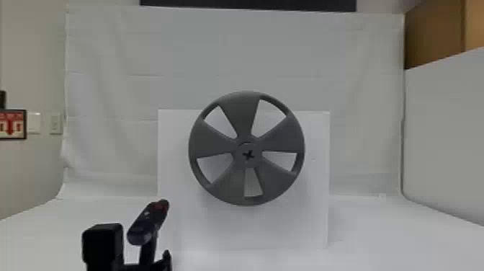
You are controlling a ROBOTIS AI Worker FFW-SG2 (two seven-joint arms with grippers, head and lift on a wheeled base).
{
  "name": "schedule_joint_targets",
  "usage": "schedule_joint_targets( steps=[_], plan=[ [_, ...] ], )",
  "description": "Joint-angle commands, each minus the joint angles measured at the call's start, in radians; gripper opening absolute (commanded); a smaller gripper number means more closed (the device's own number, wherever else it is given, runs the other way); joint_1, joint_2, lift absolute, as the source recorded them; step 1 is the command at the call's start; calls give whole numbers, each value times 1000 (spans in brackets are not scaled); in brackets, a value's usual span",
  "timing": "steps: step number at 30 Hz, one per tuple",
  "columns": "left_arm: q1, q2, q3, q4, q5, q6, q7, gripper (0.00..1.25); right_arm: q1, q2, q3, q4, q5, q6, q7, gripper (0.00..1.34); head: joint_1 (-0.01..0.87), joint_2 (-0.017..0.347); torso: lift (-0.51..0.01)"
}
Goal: Grasp the drill and bring into the middle of wheel
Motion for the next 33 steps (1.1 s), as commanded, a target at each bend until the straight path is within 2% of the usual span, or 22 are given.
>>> schedule_joint_targets(
  steps=[1,9,16,18,22,23,33],
  plan=[
    [1,0,3,7,5,-14,0,1243,0,0,0,0,0,0,0,813,0,0,-406],
    [2,0,12,10,13,-29,-11,1243,0,0,0,0,0,0,0,813,0,0,-406],
    [6,-3,50,24,-18,-52,-127,1238,0,0,-2,0,0,0,0,813,0,0,-406],
    [6,-6,72,24,-22,-52,-181,1236,0,0,-3,0,0,0,0,813,0,0,-406],
    [-4,-11,138,55,-22,-52,-374,1236,1,0,-8,0,-2,0,0,813,0,0,-406],
    [-4,-11,150,59,-19,-52,-403,1236,1,0,-9,0,-2,0,0,813,0,0,-406],
    [-7,-9,289,89,-19,-28,-597,1226,5,0,-12,0,-6,0,0,813,0,0,-406]
  ],
)
